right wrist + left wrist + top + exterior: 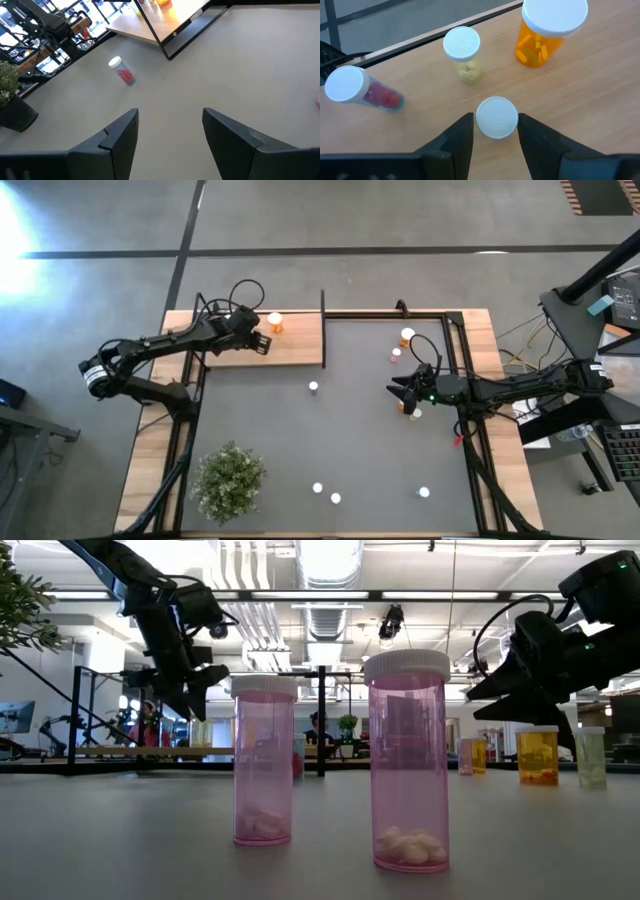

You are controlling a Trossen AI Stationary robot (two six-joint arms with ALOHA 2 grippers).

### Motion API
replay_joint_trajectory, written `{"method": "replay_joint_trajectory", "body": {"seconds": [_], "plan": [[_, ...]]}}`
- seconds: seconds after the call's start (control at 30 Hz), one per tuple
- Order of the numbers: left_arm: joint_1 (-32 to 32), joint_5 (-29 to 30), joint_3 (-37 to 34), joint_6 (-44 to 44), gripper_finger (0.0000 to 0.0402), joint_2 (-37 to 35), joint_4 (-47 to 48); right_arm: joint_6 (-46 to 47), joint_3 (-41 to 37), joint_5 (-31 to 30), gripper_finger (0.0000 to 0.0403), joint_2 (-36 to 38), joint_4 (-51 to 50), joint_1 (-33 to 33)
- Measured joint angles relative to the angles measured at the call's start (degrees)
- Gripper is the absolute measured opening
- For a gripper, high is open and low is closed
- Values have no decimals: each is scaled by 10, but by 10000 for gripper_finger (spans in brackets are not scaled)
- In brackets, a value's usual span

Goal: Pick and place medicine bottles onto shelf by color
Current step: Put the left yellow pill bottle on the shelf

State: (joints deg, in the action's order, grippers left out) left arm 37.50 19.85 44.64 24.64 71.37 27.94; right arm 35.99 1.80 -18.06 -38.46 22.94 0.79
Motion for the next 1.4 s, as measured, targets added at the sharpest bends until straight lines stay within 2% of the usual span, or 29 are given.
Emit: {"method": "replay_joint_trajectory", "body": {"seconds": [0.3,0.6,1.0,1.4], "plan": [[0,1,0,0,108,0,0,0,0,0,210,0,0,0],[1,30,0,-1,106,0,-10,0,0,0,210,0,0,0],[1,22,8,2,105,40,-35,0,0,0,210,0,0,0],[1,12,9,0,105,25,-6,0,0,0,210,0,0,0]]}}
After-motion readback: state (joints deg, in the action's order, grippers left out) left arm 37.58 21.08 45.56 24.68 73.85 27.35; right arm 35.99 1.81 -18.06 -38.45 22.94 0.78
